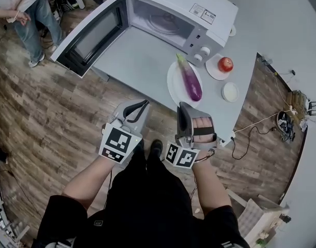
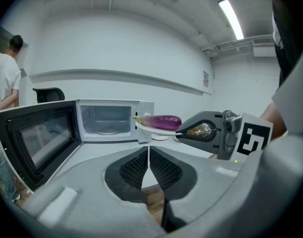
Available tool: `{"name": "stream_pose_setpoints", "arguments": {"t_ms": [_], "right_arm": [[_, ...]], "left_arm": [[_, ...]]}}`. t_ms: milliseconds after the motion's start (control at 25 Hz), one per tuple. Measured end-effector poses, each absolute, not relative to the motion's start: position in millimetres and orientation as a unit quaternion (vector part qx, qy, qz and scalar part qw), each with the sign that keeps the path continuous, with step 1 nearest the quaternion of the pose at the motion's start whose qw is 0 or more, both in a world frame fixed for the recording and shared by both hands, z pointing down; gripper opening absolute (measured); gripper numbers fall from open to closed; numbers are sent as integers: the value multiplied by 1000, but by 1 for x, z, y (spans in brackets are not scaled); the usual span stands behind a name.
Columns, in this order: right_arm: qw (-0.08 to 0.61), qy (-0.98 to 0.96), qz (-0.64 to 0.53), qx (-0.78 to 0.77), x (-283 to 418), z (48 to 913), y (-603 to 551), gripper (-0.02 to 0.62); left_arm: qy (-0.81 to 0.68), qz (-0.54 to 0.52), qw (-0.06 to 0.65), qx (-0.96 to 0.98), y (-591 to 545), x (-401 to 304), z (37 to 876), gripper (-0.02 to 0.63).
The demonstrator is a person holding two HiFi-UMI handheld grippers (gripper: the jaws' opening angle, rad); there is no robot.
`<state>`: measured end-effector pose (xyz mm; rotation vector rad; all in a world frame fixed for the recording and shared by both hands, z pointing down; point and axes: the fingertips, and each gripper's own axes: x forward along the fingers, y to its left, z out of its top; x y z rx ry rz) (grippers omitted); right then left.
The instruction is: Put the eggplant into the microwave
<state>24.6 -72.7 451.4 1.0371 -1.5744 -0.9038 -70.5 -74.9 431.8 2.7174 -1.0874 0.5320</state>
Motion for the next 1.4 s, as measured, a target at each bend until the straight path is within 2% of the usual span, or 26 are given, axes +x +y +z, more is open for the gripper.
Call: {"name": "stream_pose_setpoints", "arguments": {"t_ms": [600,1400], "right_arm": [[481,-679,-358,424,-29,435,-126,31],[463,-698,-397,375,-36,459,-249,31]], "left_arm": [[-393,178,59,900,-104,-125,404,19],[-439,178,55,879,-223,-119,415,19]]}}
